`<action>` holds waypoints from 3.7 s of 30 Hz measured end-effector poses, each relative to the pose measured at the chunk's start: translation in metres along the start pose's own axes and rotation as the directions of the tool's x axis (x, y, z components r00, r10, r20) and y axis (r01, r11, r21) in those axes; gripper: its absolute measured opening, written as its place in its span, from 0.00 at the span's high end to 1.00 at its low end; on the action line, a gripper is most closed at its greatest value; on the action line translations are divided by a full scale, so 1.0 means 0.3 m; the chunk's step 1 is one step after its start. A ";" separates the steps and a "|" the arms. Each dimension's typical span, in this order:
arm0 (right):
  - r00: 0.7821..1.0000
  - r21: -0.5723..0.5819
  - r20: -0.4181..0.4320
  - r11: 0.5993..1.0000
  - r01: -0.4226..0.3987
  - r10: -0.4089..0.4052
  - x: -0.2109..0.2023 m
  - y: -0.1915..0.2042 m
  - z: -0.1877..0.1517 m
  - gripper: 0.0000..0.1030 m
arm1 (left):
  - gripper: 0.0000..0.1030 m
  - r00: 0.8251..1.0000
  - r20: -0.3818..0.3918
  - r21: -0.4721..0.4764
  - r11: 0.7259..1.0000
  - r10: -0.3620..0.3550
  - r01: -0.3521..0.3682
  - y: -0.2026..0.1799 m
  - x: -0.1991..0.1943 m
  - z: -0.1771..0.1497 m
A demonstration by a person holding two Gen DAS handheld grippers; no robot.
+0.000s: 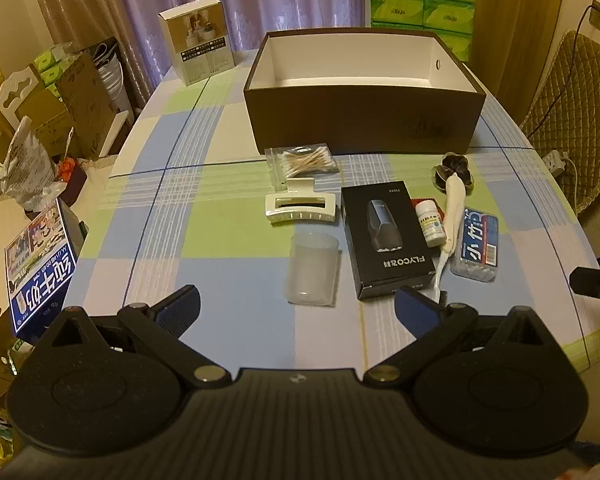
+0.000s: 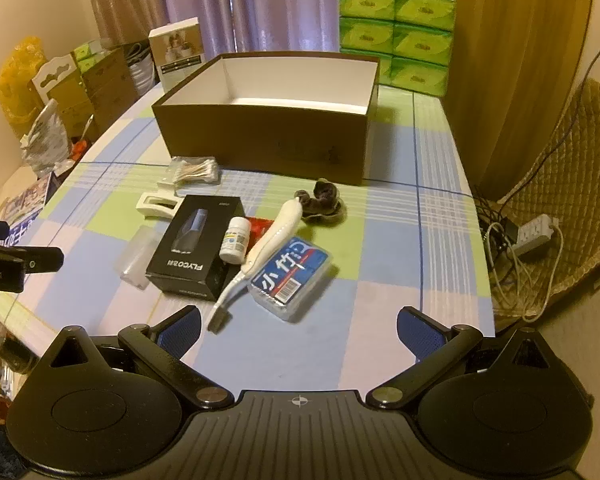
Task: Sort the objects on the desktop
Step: 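Move left tool toward the clear cup while right tool approaches the white pill bottle, then grasp the clear plastic cup with left tool while right tool grasps the white pill bottle, then lift and carry the cup and pill bottle over the brown box with both tools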
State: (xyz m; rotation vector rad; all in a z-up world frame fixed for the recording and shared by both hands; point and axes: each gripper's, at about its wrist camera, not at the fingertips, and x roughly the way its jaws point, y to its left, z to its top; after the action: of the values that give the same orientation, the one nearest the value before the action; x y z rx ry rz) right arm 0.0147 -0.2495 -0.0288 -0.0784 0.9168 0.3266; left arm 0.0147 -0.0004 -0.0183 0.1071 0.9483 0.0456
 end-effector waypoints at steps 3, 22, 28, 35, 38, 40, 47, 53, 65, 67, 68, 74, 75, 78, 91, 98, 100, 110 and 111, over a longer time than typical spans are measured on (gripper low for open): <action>1.000 0.001 -0.012 1.000 -0.005 0.005 0.009 -0.011 0.007 0.02 | 0.01 1.000 -0.001 -0.001 1.000 0.003 -0.003 0.005 0.010 0.009; 0.997 0.066 -0.053 0.997 -0.050 0.054 0.085 -0.040 0.032 0.02 | 0.02 0.999 -0.036 0.013 1.000 -0.006 0.006 0.050 0.114 0.022; 0.996 0.074 0.023 0.993 -0.090 0.088 0.114 -0.032 0.042 0.02 | 0.06 0.998 -0.058 0.013 0.999 -0.029 0.030 0.068 0.177 0.024; 0.995 0.065 0.051 0.994 -0.093 0.090 0.174 -0.034 0.051 0.03 | 0.14 0.995 -0.091 0.030 0.999 -0.043 0.046 0.083 0.262 0.021; 0.994 0.069 0.048 0.993 -0.099 0.096 0.200 -0.038 0.055 0.08 | 0.17 0.993 -0.101 0.038 0.997 -0.058 0.062 0.084 0.294 0.028; 0.995 0.067 0.040 0.993 -0.098 0.096 0.218 -0.037 0.059 0.11 | 0.18 0.992 -0.108 0.045 0.996 -0.070 0.075 0.083 0.315 0.034; 0.995 0.045 0.025 0.994 -0.102 0.101 0.269 -0.032 0.077 0.17 | 0.21 0.984 -0.142 0.071 0.990 -0.111 0.122 0.078 0.401 0.060; 0.994 0.014 0.018 0.994 -0.106 0.106 0.309 -0.036 0.097 0.21 | 0.27 0.975 -0.177 0.087 0.985 -0.133 0.150 0.083 0.465 0.072; 0.988 -0.052 0.011 0.987 -0.155 0.155 0.355 -0.043 0.114 0.24 | 0.32 0.958 -0.219 0.128 0.967 -0.187 0.219 0.065 0.560 0.091; 0.986 -0.077 0.012 0.984 -0.162 0.163 0.359 -0.042 0.116 0.26 | 0.35 0.955 -0.226 0.128 0.967 -0.190 0.222 0.066 0.577 0.091; 0.986 -0.089 0.012 0.982 -0.165 0.167 0.362 -0.042 0.117 0.26 | 0.35 0.954 -0.230 0.127 0.966 -0.191 0.224 0.066 0.586 0.090; 0.978 -0.174 -0.007 0.963 -0.207 0.209 0.385 -0.037 0.127 0.27 | 0.48 0.946 -0.245 0.113 0.963 -0.211 0.244 0.066 0.625 0.085; 0.976 -0.195 -0.011 0.957 -0.216 0.218 0.390 -0.033 0.127 0.27 | 0.53 0.945 -0.248 0.106 0.963 -0.215 0.247 0.067 0.631 0.083; 0.967 -0.277 -0.033 0.927 -0.253 0.254 0.405 -0.014 0.136 0.27 | 0.53 0.947 -0.241 0.092 0.966 -0.214 0.241 0.078 0.637 0.080; 0.923 -0.632 -0.174 0.680 -0.372 0.343 0.512 0.065 0.162 0.42 | 0.54 0.961 -0.238 -0.036 0.990 -0.143 0.138 0.241 0.613 0.032; 0.901 -0.695 -0.215 0.589 -0.412 0.377 0.569 0.084 0.165 0.49 | 0.54 0.964 -0.240 -0.083 0.992 -0.112 0.094 0.279 0.591 -0.004; 0.898 -0.711 -0.222 0.567 -0.416 0.380 0.586 0.089 0.160 0.50 | 0.54 0.965 -0.241 -0.086 0.992 -0.107 0.089 0.279 0.588 -0.010; 0.891 -0.710 -0.211 0.563 -0.422 0.402 0.589 0.069 0.143 0.57 | 0.54 0.966 -0.242 -0.086 0.993 -0.094 0.075 0.270 0.584 -0.016; 0.894 -0.696 -0.202 0.583 -0.419 0.401 0.582 0.064 0.146 0.57 | 0.54 0.966 -0.242 -0.086 0.994 -0.094 0.075 0.270 0.584 -0.016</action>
State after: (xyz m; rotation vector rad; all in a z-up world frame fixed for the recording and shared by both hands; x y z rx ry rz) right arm 0.1407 -0.1798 -0.1386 -0.6208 0.7684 1.1365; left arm 0.1135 0.0955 -0.1537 -0.0100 1.1973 0.0161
